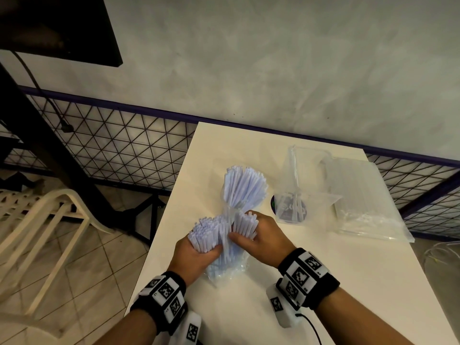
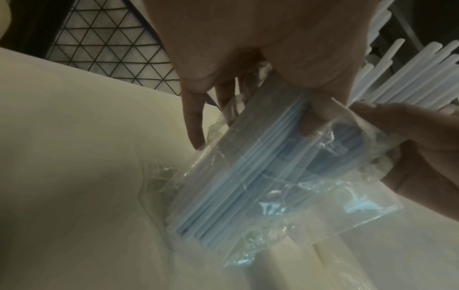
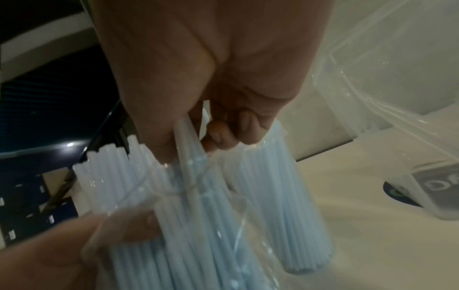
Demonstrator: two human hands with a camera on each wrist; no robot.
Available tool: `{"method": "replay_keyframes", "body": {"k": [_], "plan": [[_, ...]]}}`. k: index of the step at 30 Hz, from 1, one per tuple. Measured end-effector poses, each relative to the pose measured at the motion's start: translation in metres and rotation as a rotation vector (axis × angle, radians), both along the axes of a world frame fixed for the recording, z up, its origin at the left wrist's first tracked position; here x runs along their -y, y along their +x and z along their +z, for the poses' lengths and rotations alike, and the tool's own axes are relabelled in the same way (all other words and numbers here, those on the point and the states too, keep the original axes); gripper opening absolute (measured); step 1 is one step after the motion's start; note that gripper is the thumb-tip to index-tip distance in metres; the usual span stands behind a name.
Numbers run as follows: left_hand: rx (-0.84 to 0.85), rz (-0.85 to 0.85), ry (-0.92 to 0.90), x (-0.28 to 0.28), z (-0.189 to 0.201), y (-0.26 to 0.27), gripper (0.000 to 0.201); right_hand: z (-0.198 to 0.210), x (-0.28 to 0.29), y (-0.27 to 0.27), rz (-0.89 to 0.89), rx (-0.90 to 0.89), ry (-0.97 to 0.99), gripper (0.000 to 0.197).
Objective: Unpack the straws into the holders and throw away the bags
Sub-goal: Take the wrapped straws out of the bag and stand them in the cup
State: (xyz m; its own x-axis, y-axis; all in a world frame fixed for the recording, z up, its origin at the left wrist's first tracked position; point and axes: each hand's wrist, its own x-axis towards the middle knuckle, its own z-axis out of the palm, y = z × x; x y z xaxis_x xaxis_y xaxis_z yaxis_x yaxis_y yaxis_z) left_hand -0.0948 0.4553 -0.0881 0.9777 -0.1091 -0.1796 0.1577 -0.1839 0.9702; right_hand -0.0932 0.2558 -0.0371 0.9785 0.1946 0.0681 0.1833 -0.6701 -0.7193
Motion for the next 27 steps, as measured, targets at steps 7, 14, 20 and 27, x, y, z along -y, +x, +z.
{"method": "replay_keyframes", "body": {"k": [7,14,20,27], "plan": [[-0.008,0.010,-0.034,-0.001,0.000,-0.001,0.049,0.016,0.001,0.001,-0.007,-0.064,0.051,0.014],[-0.026,0.002,-0.053,-0.002,-0.002,0.000,0.049,0.028,0.001,0.005,-0.039,-0.130,0.183,0.017],[-0.026,-0.001,-0.022,-0.002,-0.002,0.000,0.034,0.040,0.002,0.006,-0.021,-0.076,0.226,0.009],[-0.045,0.013,0.004,-0.004,-0.009,0.001,0.044,0.083,0.021,0.025,-0.079,-0.021,0.259,0.008]]}}
